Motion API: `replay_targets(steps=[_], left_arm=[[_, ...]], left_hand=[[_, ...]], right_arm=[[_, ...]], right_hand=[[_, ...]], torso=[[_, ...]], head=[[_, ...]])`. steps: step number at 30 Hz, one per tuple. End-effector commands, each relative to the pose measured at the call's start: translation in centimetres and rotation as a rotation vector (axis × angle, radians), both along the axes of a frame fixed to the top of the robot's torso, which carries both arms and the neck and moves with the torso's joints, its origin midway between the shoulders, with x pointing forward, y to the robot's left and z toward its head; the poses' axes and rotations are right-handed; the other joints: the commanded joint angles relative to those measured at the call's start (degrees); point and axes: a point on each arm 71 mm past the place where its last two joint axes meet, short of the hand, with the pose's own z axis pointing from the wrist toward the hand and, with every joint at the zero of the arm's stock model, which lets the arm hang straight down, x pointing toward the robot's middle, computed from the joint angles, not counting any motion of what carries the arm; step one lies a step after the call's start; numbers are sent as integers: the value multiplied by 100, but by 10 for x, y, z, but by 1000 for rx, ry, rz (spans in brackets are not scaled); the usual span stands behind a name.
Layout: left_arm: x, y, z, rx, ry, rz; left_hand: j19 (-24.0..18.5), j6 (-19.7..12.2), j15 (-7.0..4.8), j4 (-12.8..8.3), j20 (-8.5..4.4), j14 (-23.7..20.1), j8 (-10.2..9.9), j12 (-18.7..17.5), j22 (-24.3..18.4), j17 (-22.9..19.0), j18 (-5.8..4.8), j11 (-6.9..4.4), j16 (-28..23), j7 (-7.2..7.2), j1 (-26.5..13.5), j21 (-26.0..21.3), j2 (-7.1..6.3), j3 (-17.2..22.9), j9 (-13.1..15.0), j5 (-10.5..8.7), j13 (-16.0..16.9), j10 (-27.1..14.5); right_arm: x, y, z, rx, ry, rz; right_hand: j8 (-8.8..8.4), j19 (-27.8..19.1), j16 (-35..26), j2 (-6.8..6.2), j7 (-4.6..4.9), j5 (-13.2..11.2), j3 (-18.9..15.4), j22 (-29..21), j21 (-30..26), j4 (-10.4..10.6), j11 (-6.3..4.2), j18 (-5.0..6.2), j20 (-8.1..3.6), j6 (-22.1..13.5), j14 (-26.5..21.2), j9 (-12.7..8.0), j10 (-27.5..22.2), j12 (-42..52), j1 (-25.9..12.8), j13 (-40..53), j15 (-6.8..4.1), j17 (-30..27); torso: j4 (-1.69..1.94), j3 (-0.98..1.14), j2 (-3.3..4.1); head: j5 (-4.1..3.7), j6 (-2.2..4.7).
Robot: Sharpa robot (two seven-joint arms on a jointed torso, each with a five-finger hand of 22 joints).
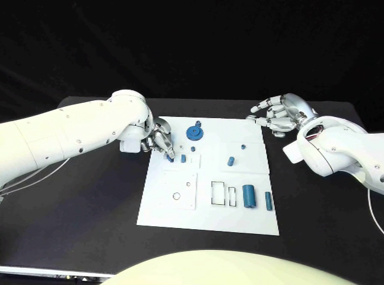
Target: Assemble the parts on the task board
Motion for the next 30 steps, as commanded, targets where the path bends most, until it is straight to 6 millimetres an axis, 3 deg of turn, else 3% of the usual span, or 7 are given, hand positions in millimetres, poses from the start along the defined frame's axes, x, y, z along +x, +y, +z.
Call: replay_targets(steps=[1, 9, 14, 30], left_arm=[[-2, 0, -6, 20, 12, -5], [-2, -1, -6, 12, 14, -2], [-2, -1, -6, 9, 16, -1], [-3, -2, -6, 6, 22, -5]], left_hand=[[40, 32, -42, 1, -11, 554, -29, -39, -7, 1288, -90, -48, 20, -68, -16, -43, 47, -65, 6, -42, 1, -2], [52, 63, -44, 139, -15, 557, -60, -35, -7, 1298, -92, -51, 24, -73, -31, -52, 62, -236, -5, -74, 24, 5], [71, 113, -45, 384, -16, 560, -109, -29, -2, 1309, -95, -53, 30, -76, -88, -61, 51, -500, -24, -100, 57, 12], [94, 167, -46, 647, -17, 564, -155, -15, 12, 1322, -100, -54, 36, -79, -117, -63, 46, -767, -40, -101, 99, 28]], right_arm=[[0, 1, 0, -1, -4, 10], [0, 1, 0, -2, -5, 9], [0, 0, 0, -2, -5, 7], [0, -1, 0, -2, -6, 5]], right_hand=[[6, -31, -37, -6, -7, 26, 39, 0, -31, -7, -2, 104, -18, 44, 367, -7, -13, -8, -24, 3, -32, 484], [6, -31, -37, -6, -7, 26, 39, 0, -31, -7, -2, 104, -18, 44, 367, -7, -13, -8, -24, 3, -32, 484], [6, -31, -37, -6, -7, 26, 39, 0, -31, -7, -2, 104, -18, 44, 367, -7, -13, -8, -24, 3, -32, 484], [6, -31, -37, -6, -7, 26, 39, 0, -31, -7, -2, 104, -18, 44, 367, -7, -13, -8, -24, 3, -32, 484]], torso=[[-2, 1, 1], [-4, 3, -1], [-5, 3, 1], [-3, 0, 1]], head=[[-1, -2], [0, -7], [0, -10], [-2, -13]])
